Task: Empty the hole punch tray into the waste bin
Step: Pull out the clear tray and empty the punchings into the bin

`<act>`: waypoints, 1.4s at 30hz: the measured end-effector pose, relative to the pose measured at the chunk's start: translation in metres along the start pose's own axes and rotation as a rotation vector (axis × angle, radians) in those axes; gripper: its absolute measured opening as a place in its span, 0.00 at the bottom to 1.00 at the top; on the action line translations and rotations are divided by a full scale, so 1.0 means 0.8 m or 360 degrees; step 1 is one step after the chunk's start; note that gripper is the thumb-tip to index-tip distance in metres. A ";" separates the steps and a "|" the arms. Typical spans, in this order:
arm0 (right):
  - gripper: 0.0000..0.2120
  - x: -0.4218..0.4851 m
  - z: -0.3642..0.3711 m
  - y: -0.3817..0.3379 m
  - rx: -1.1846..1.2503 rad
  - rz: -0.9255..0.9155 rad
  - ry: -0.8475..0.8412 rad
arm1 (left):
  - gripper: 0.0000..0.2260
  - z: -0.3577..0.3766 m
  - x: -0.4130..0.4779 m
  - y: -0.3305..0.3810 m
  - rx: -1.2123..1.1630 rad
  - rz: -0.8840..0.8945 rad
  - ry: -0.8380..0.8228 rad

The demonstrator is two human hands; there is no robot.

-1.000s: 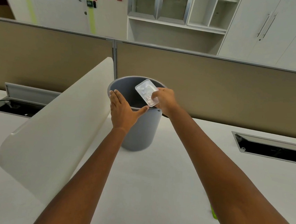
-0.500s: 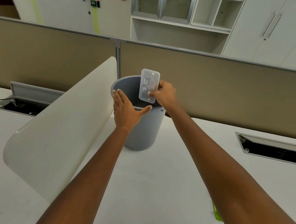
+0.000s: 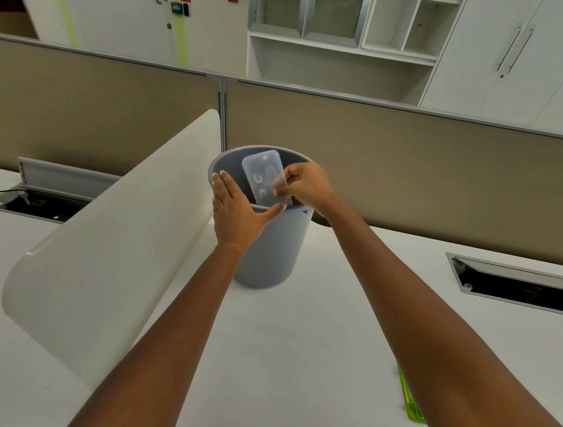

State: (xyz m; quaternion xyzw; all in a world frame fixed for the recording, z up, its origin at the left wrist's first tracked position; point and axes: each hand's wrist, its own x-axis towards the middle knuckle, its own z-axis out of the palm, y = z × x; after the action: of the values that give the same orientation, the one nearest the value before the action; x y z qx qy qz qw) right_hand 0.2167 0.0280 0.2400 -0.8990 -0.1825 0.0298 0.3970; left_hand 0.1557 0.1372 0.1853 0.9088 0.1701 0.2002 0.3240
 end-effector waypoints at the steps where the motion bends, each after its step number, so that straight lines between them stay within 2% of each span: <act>1: 0.12 -0.001 0.001 0.000 0.0133 0.0044 0.0049 | 0.52 0.000 0.000 0.000 0.0001 -0.0009 -0.0009; 4: 0.20 -0.006 0.003 0.001 0.0448 0.0168 0.0140 | 0.52 0.000 0.000 0.000 -0.0003 -0.0010 -0.0011; 7: 0.23 -0.013 0.003 0.002 0.0714 0.0223 0.0155 | 0.52 0.000 0.000 0.000 -0.0004 -0.0015 -0.0006; 12: 0.21 -0.020 -0.001 0.005 0.1115 0.0262 0.0072 | 0.52 0.001 0.000 0.000 -0.0002 -0.0021 -0.0004; 18: 0.15 -0.017 0.001 0.008 0.1152 0.0301 0.0082 | 0.50 0.000 0.000 0.000 0.0016 -0.0004 -0.0013; 21: 0.14 -0.014 0.004 0.009 0.1009 0.0223 0.0230 | 0.46 0.000 0.000 0.000 0.0048 0.0029 -0.0036; 25: 0.12 -0.009 0.003 0.011 0.0440 0.0010 0.0459 | 0.45 0.001 0.000 -0.001 0.0045 0.0023 -0.0071; 31: 0.09 -0.011 0.003 0.002 -0.0275 -0.0241 0.0309 | 0.47 0.002 0.000 -0.002 0.0042 -0.0016 -0.0031; 35: 0.09 -0.014 0.001 -0.003 -0.0395 -0.0291 -0.0015 | 0.48 0.002 0.000 -0.003 0.0068 -0.0004 -0.0032; 39: 0.09 -0.013 -0.002 -0.007 -0.0413 -0.0299 0.0180 | 0.48 0.002 0.000 -0.002 0.0040 -0.0018 -0.0050; 42: 0.09 -0.015 -0.002 -0.006 -0.0405 -0.0336 0.0180 | 0.48 0.002 -0.001 -0.001 0.0054 -0.0011 -0.0048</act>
State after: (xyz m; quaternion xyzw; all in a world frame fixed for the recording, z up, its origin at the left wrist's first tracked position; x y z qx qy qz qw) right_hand 0.2042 0.0252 0.2434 -0.9180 -0.2557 -0.0861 0.2907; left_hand 0.1558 0.1370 0.1833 0.9165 0.1717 0.1823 0.3118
